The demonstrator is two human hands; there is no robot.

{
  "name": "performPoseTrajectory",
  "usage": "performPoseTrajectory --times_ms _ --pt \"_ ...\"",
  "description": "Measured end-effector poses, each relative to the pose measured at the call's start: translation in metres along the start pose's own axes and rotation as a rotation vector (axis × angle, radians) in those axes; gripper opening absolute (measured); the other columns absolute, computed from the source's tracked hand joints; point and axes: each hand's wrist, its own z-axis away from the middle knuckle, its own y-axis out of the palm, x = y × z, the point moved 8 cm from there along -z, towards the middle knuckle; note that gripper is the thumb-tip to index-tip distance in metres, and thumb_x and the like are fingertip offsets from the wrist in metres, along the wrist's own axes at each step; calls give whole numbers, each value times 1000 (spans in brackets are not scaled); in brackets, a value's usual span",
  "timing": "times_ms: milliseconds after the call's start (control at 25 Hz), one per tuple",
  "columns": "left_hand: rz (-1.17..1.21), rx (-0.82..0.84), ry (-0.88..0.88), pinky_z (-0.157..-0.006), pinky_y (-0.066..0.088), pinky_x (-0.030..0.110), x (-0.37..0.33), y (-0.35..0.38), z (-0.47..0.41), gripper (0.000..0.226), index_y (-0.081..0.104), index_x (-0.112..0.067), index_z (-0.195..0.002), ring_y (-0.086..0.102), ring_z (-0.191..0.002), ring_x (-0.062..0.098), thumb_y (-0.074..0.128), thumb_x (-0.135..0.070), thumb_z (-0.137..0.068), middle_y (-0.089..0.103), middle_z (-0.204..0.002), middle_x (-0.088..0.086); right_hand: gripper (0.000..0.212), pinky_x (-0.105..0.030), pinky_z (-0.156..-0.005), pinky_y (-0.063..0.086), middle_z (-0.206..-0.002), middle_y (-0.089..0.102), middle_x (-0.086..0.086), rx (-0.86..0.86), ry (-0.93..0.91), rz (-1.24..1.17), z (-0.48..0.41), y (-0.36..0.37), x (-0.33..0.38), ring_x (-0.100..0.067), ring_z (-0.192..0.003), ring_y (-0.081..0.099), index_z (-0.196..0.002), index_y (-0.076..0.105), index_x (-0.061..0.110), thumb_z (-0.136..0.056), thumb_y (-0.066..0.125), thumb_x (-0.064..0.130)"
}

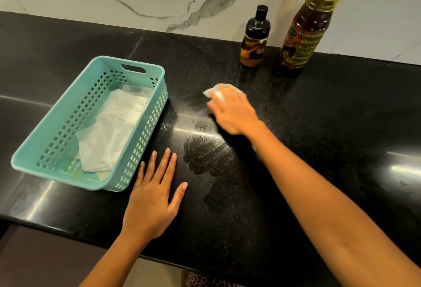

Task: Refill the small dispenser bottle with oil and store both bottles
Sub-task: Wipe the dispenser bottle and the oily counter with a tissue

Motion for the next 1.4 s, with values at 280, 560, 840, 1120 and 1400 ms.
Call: performPoseTrajectory --times_ms 280,560,840,1120,1400 --pt "-4 3 7 -116 -6 30 1 1 -1 71 13 -21 -148 -2 -144 17 6 -61 -91 8 -156 -5 58 -46 -116 -2 -157 3 -9 31 809 -25 121 -34 -204 -28 -144 -1 -147 13 32 -94 11 57" --pt "17 9 7 -115 -12 27 0 1 -1 73 10 -22 -147 -5 -144 15 2 -65 -88 4 -156 -6 70 -44 -115 -8 -157 -5 -8 86 208 39 102 13 3 -25 -144 -10 -148 6 27 -88 4 63" --pt "39 25 9 -115 -10 28 1 1 -1 77 8 -23 -147 -9 -144 13 -1 -67 -85 1 -155 -8 67 -44 -116 10 -152 20 -8 -57 501 121 170 -30 -167 -26 -141 11 -144 21 32 -87 10 66" --pt "16 25 -1 -115 -9 29 1 1 -1 74 8 -22 -147 -6 -144 16 5 -64 -86 3 -155 -6 83 -50 -116 7 -156 11 -11 14 165 49 156 13 -16 -29 -144 3 -146 19 29 -78 2 74" --pt "31 22 -6 -116 -8 31 0 -1 0 70 7 -24 -148 -8 -144 14 11 -60 -88 0 -155 -8 73 -48 -116 4 -156 9 -9 9 245 79 86 -1 -67 -30 -143 3 -146 17 33 -85 4 70"
